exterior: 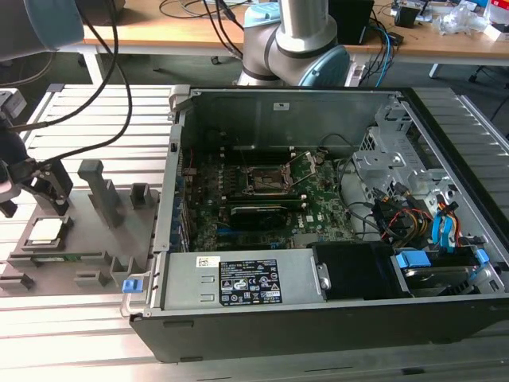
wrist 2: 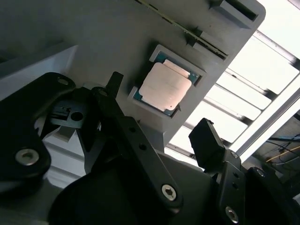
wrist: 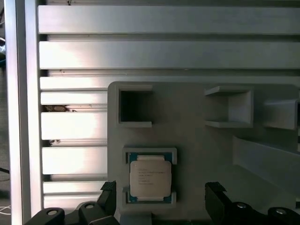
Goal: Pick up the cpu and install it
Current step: 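Pick up the cpu and move it towards the insertion slot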
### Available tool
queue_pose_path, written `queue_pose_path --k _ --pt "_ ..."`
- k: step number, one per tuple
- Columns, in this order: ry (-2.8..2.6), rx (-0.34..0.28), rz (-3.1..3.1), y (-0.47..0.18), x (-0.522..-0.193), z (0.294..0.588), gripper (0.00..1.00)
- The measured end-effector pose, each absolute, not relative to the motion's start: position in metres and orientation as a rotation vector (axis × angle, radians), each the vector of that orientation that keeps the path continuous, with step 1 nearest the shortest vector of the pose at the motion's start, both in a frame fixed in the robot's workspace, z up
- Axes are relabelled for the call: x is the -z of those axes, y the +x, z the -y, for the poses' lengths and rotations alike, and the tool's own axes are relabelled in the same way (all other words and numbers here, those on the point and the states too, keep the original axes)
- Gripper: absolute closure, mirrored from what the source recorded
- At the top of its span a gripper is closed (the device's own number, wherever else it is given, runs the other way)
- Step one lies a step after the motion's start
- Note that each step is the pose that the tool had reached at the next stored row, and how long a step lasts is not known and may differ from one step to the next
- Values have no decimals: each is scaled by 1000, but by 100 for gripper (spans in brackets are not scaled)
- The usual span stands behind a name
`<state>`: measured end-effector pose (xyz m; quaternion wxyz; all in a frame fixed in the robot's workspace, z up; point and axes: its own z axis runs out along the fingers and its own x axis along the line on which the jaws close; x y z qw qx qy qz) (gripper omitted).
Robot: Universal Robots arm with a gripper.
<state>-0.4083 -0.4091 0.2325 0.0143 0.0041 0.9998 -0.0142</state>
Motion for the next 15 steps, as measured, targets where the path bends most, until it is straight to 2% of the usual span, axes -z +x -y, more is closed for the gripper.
queue_pose_path --k 15 --pt "12 44 -3113 -410 -219 409 16"
